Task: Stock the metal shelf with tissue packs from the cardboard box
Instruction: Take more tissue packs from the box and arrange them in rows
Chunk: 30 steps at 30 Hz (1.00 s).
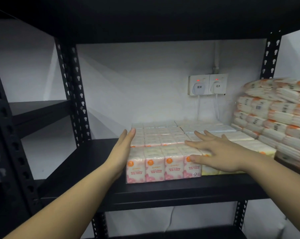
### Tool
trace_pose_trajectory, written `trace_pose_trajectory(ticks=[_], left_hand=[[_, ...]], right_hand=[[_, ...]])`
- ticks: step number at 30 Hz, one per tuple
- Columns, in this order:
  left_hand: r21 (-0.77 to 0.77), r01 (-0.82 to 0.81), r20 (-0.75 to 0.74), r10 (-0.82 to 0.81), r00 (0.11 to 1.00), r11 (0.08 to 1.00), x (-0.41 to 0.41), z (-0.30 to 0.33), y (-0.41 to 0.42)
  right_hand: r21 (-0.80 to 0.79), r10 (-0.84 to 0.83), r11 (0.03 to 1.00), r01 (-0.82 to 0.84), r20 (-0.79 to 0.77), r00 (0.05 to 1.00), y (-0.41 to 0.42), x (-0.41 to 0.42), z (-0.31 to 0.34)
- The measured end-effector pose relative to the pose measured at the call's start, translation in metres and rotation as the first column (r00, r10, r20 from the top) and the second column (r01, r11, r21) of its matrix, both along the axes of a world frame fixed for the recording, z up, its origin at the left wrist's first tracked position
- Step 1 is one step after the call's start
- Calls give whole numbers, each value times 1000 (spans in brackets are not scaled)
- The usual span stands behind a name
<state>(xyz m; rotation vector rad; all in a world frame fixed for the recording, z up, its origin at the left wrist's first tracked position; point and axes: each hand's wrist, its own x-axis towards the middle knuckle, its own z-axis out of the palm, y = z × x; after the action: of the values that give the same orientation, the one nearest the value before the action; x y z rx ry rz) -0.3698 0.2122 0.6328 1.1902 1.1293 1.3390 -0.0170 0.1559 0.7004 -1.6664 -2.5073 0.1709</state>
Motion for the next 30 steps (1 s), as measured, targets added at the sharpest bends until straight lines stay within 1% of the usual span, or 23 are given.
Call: trace_pose_trajectory(ticks=[2, 4, 7, 9, 11, 14, 18, 23, 27, 28, 30], left_hand=[[-28, -9, 21, 9, 1000, 1000, 9, 12, -3], [-4, 13, 67, -12, 998, 1000, 30, 39, -33], [-14, 26, 85, -24, 996, 1000, 44, 49, -54], [-28, 36, 94, -34, 995, 999, 45, 50, -63], [-19, 43, 78, -42, 996, 999, 40, 41, -56], [-55, 93, 101, -87, 991, 994, 39, 37, -49], [-73, 85, 113, -76, 991, 994, 45, 39, -52], [-75, 67, 94, -60, 994, 995, 44, 40, -52], [-55, 47, -13, -48, 999, 997, 38, 46, -64], [-33, 31, -57, -33, 998, 999, 35, 46, -70], [63, 14, -210, -1, 978, 998, 31, 47, -83]], right_hand=[[12, -10, 1000, 10, -20, 1000, 1, -1, 0], [23, -23, 999, 24, -29, 999, 1, -2, -2], [43, -74, 996, 74, 9, 997, 0, -2, -3], [52, -126, 991, 123, 52, 991, -2, -1, -1], [38, -154, 988, 151, 71, 986, -1, 1, 0], [21, -166, 986, 165, 82, 983, 1, 0, -1], [37, -175, 984, 172, 91, 980, 2, 1, -1], [38, -180, 983, 177, 85, 980, -1, 0, -1], [95, -185, 980, 177, 77, 980, -8, -3, -1], [125, -182, 977, 172, 75, 980, -12, -5, -2], [182, -173, 970, 159, 61, 983, -21, -12, -6]])
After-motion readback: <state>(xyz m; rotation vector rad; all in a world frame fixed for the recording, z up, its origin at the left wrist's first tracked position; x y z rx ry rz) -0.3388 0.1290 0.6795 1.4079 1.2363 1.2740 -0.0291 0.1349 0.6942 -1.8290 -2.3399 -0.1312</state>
